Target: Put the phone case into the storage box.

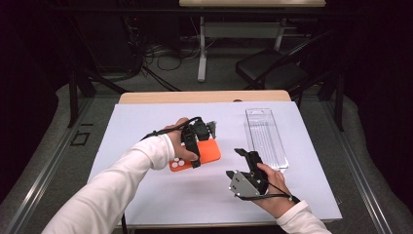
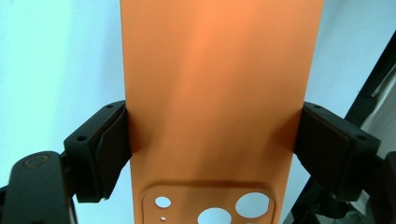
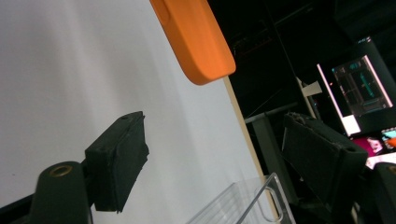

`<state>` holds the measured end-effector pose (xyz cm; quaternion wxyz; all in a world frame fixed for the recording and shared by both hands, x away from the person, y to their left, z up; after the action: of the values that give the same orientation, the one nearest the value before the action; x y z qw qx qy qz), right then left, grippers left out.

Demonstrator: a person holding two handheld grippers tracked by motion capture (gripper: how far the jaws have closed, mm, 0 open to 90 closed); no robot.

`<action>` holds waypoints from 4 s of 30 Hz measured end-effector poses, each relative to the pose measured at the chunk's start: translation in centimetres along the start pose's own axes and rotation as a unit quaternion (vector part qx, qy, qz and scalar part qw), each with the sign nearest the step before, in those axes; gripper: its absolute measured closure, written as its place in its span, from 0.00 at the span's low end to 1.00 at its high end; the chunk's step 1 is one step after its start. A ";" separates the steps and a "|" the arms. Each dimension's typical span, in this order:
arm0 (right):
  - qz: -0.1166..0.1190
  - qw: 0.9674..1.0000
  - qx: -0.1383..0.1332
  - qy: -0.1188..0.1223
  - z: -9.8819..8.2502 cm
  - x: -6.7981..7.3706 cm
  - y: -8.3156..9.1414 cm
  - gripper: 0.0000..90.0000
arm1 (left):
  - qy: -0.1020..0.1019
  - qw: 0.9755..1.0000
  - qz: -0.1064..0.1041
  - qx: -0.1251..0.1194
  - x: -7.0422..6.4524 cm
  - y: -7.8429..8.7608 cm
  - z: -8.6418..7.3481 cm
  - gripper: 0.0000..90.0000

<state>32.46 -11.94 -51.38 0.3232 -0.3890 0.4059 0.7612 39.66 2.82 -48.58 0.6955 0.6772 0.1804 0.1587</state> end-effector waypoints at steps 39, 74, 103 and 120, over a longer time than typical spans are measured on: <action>-0.054 0.980 0.008 0.191 1.8 -0.7 -2.9 0.54 | -0.015 1.000 -0.022 -0.002 -1.9 1.0 2.5 0.18; -0.089 0.961 0.041 0.259 1.6 -0.4 -3.3 0.84 | -0.017 0.999 -0.031 0.004 -2.5 1.0 2.8 0.18; -0.103 0.957 0.040 0.269 1.4 -0.2 -3.2 0.91 | -0.008 0.999 -0.046 0.008 -2.5 0.8 2.8 0.18; -0.112 0.956 0.032 0.269 1.4 -0.2 -3.3 0.93 | 0.001 0.997 -0.070 0.011 -2.3 0.7 2.7 0.18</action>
<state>34.74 -9.20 -51.93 0.2977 -0.6114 0.4560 0.5742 38.92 -0.55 -47.80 0.6975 0.6701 0.2295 0.1082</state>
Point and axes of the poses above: each handheld gripper's, and its own axes: y roughly backward along the jaws, z roughly out of its top, x roughly to its left, the point moved 7 cm from there along -y, roughly forward along the jaws, and after that the axes turned 10 degrees about y, right-handed, at the moved point
